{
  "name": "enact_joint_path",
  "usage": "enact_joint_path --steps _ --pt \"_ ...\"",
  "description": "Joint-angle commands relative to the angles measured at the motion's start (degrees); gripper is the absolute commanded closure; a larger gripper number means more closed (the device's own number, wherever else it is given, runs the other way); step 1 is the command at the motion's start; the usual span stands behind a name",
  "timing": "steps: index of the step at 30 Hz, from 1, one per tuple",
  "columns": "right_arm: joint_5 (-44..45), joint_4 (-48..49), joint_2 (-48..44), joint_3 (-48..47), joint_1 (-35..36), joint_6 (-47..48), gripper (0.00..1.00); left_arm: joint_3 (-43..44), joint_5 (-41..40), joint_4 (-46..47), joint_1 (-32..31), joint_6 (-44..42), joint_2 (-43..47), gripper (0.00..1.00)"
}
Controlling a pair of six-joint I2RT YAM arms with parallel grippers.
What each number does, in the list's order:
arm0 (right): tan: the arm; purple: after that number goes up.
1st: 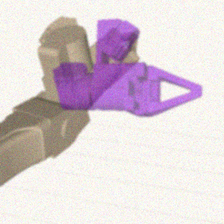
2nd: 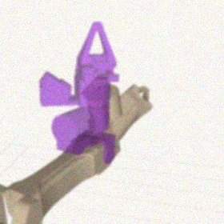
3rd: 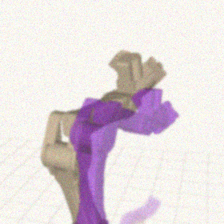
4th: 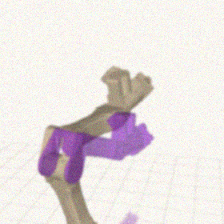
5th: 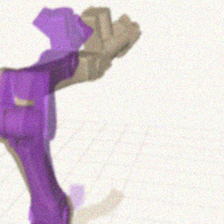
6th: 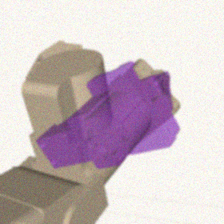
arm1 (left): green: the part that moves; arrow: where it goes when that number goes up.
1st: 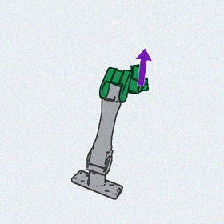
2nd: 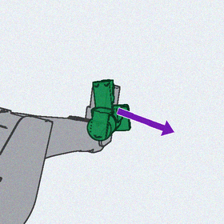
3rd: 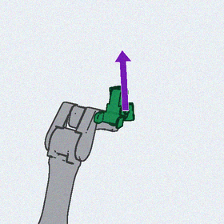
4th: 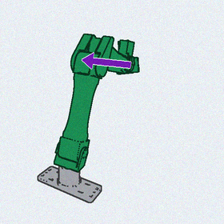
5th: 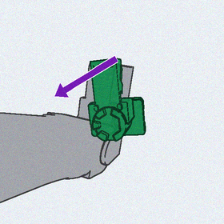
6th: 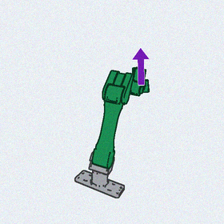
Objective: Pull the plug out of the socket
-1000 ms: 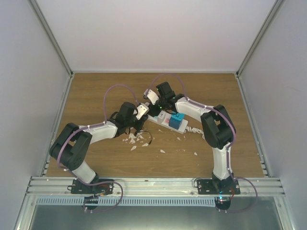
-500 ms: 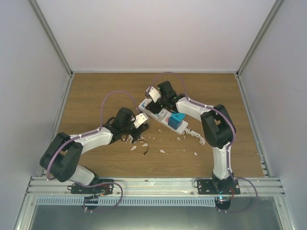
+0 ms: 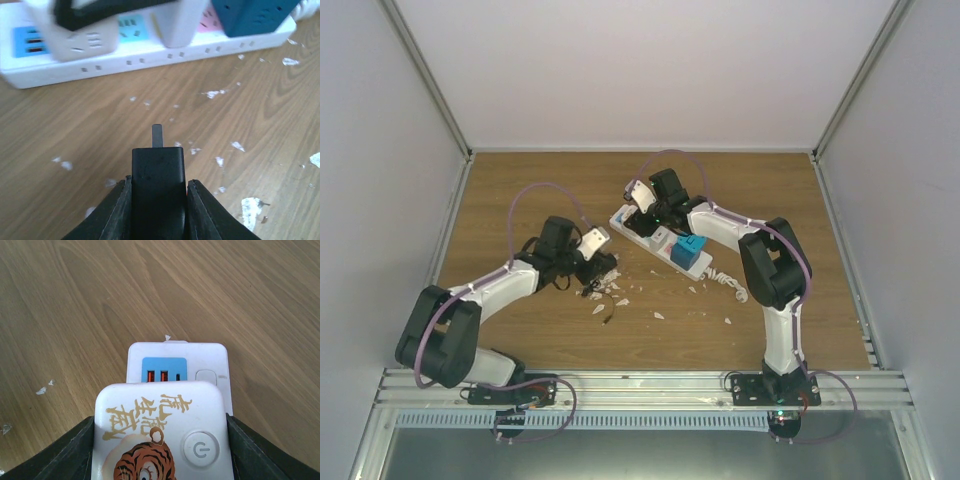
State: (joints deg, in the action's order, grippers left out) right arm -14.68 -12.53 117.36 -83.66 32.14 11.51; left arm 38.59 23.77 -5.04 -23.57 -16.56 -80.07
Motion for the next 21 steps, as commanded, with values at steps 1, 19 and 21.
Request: enact_joint_path --steps 1,19,21 --pt "3.4 -6.4 3.3 2.1 -1.9 2.6 0.73 5.7 8.0 -4.1 6.8 -1.5 0.5 0.79" --pt "0.2 -7.4 2.5 1.8 -1.9 3.5 0.71 37.3 21.3 -15.0 36.0 -9.1 -21.8 0.82" --pt "0.0 -7.4 2.6 1.8 -1.9 3.4 0.71 42.0 21.9 -16.4 37.5 -9.6 -26.0 0.82"
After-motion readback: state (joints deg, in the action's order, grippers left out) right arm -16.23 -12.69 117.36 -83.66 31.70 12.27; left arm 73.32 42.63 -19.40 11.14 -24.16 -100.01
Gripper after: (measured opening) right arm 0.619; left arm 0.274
